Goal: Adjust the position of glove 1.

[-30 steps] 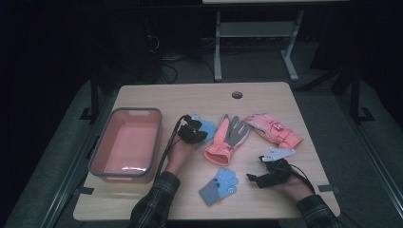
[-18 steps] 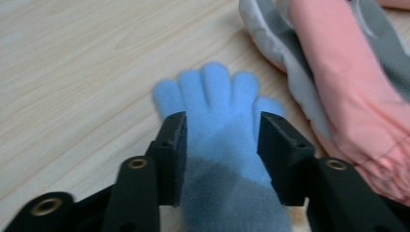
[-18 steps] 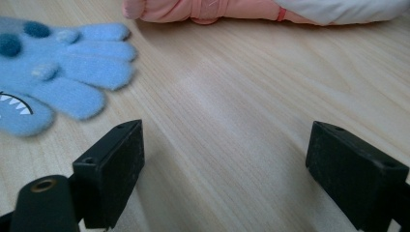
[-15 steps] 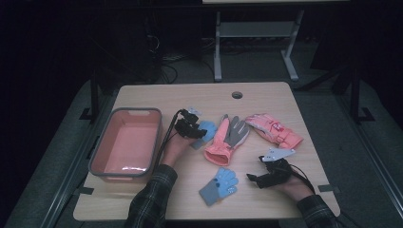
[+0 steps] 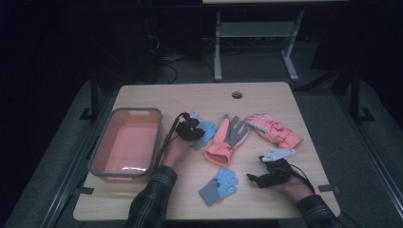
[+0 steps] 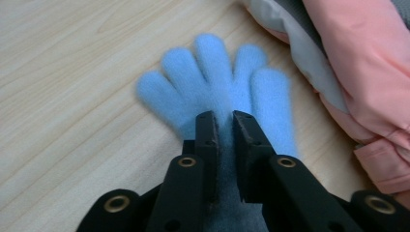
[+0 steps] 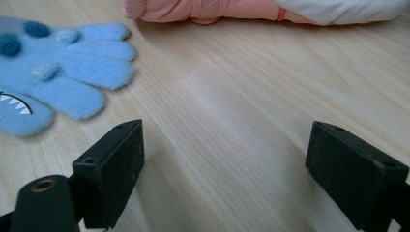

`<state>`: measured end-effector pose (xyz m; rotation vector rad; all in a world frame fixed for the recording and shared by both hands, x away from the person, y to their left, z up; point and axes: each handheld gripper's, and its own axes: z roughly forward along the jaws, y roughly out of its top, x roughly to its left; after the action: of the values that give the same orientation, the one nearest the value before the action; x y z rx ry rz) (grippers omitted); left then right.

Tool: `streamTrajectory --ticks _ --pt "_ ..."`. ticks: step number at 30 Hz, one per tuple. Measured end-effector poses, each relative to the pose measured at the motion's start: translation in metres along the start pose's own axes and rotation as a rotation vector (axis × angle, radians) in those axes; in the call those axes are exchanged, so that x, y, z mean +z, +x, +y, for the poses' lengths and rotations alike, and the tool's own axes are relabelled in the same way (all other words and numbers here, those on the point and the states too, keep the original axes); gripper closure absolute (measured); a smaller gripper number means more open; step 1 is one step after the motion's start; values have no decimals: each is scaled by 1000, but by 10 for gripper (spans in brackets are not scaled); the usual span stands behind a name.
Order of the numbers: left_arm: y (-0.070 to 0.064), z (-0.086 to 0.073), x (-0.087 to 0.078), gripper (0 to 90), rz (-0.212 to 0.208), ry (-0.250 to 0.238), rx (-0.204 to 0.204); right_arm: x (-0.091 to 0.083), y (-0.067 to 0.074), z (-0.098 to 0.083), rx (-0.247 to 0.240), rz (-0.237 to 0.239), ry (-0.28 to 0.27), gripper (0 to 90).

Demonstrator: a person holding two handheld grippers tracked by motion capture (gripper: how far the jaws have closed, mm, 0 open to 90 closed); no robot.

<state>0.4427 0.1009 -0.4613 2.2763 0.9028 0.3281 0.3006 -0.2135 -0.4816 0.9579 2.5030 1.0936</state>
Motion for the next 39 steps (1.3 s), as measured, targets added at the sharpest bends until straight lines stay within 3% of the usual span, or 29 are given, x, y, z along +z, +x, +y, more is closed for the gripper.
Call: streamTrajectory --ticks 5,8,14,16,23,28,33,39 --pt "3 0 -5 831 -14 -6 -35 0 0 0 0 1 0 131" --pt "3 2 -10 835 -20 -32 -55 0 0 0 1 1 0 132" --pt "2 7 -25 840 -22 -43 -72 0 0 0 0 0 0 132" --pt "2 9 -34 841 -26 -69 -93 0 0 0 0 0 0 132" --pt "-6 13 -57 841 -66 -92 -87 0 0 0 0 0 0 132" --pt "-12 11 -73 841 -131 -108 -98 0 0 0 0 0 0 132" --pt "-16 6 -86 841 -171 -126 -93 0 0 0 -1 -1 0 132" --pt "-22 -1 -100 841 -187 -135 -86 0 0 0 0 0 0 132"
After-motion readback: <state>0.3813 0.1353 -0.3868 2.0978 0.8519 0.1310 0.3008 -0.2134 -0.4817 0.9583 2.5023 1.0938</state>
